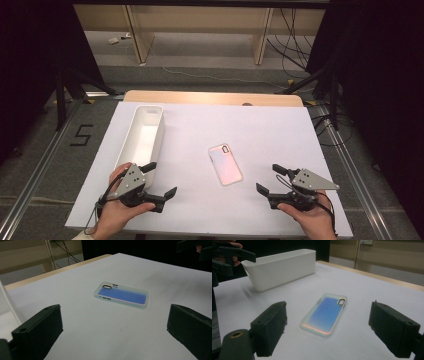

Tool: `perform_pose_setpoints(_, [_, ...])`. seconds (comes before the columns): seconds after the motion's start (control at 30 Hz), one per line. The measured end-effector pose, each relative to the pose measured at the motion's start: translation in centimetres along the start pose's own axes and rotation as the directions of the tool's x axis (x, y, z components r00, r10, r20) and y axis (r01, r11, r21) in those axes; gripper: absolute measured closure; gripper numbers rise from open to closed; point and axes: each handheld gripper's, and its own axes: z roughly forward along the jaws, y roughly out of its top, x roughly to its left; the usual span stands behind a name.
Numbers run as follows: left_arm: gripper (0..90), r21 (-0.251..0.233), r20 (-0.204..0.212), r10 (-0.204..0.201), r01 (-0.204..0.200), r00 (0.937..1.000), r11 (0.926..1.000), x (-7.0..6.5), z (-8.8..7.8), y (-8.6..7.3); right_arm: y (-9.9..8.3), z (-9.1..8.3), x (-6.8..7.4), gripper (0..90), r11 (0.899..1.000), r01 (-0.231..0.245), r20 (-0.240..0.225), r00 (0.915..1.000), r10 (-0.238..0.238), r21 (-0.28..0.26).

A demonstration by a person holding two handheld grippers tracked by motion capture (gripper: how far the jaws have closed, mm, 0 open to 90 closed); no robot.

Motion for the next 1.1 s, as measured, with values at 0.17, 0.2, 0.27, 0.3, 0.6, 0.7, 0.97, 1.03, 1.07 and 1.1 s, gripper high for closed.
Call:
perform_pose_setpoints(0.17, [0.0,0.0,0.001,-0.004,0.004,1.0,1.0,0.0,0.0,0.0,-0.1,0.2,-0.1,17.6,1.0,0.004,0.011,0.9999,-0.003,-0.021])
perform_pose_setpoints(0.2, [0.0,0.0,0.001,-0.004,0.004,1.0,1.0,0.0,0.0,0.0,-0.1,0.3,-0.1,18.3,1.0,0.004,0.006,1.0,-0.003,-0.03])
perform_pose_setpoints(0.27, [0.0,-0.001,0.002,-0.01,0.01,0.9999,0.9999,0.0,0.0,-0.1,-0.1,0.4,-0.1,18.9,0.999,0.004,0.005,1.0,-0.003,-0.032])
perform_pose_setpoints(0.3, [0.0,0.0,0.001,-0.01,0.01,0.9999,1.0,0.0,0.0,-0.1,0.0,0.2,-0.1,19.3,1.0,0.009,0.01,0.9999,-0.009,-0.004])
perform_pose_setpoints(0.6, [0.0,0.002,0.002,-0.001,0.001,1.0,1.0,-0.1,-0.1,-0.1,0.5,1.2,-0.4,60.3,0.999,0.036,0.02,0.9992,-0.036,-0.006])
perform_pose_setpoints(0.7, [0.0,-0.005,0.002,0.002,-0.002,1.0,1.0,-0.1,-0.1,0.0,1.0,2.2,-0.6,85.1,0.996,0.052,0.017,0.9984,-0.054,0.07])
perform_pose_setpoints(0.97, [0.0,-0.003,0.009,0.004,-0.004,1.0,1.0,-0.3,-0.1,0.0,2.0,6.1,-0.2,90.0,0.979,0.062,-0.017,0.9981,-0.06,0.193])
perform_pose_setpoints(1.03, [0.0,0.003,0.006,0.015,-0.015,0.9999,0.9999,-0.2,-0.1,0.0,2.1,7.3,-0.1,90.0,0.971,0.06,-0.03,0.9981,-0.055,0.23])
perform_pose_setpoints(1.07, [0.0,0.001,0.005,-0.005,0.005,1.0,1.0,-0.3,-0.1,-0.1,2.1,8.5,0.1,90.0,0.962,0.046,-0.032,0.9987,-0.039,0.27])
perform_pose_setpoints(1.1, [0.0,0.001,0.005,-0.005,0.005,1.0,1.0,-0.3,-0.1,-0.1,2.0,9.0,0.1,90.0,0.955,0.046,-0.036,0.9987,-0.037,0.292])
